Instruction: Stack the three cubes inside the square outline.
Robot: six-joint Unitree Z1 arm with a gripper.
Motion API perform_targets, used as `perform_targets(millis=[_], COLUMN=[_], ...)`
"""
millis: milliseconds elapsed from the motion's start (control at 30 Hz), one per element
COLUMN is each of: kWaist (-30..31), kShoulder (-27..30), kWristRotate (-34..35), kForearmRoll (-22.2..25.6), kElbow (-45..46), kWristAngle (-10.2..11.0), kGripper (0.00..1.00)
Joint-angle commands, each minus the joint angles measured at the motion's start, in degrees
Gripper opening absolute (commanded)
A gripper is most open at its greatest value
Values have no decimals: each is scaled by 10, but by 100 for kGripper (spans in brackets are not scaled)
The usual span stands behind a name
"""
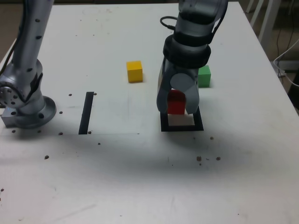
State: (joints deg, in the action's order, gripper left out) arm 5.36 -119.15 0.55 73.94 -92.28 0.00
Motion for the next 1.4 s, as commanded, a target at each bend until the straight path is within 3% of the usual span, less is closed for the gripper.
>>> perform_targets(millis=[0, 833, 933, 1067, 1133, 1367], kWaist=[-4, -17, -17, -17, -18, -25], kShoulder=[-7, -38, -39, -39, -40, -38], kWristRotate=[-2, -16, -18, -24, -27, -27], kForearmRoll=[-3, -30, -36, -43, -45, -50], kElbow=[-1, 5, 7, 9, 11, 25], kWristAngle=[-3, -17, -16, -17, -18, -18], kGripper=[29, 30, 42, 78, 91, 99])
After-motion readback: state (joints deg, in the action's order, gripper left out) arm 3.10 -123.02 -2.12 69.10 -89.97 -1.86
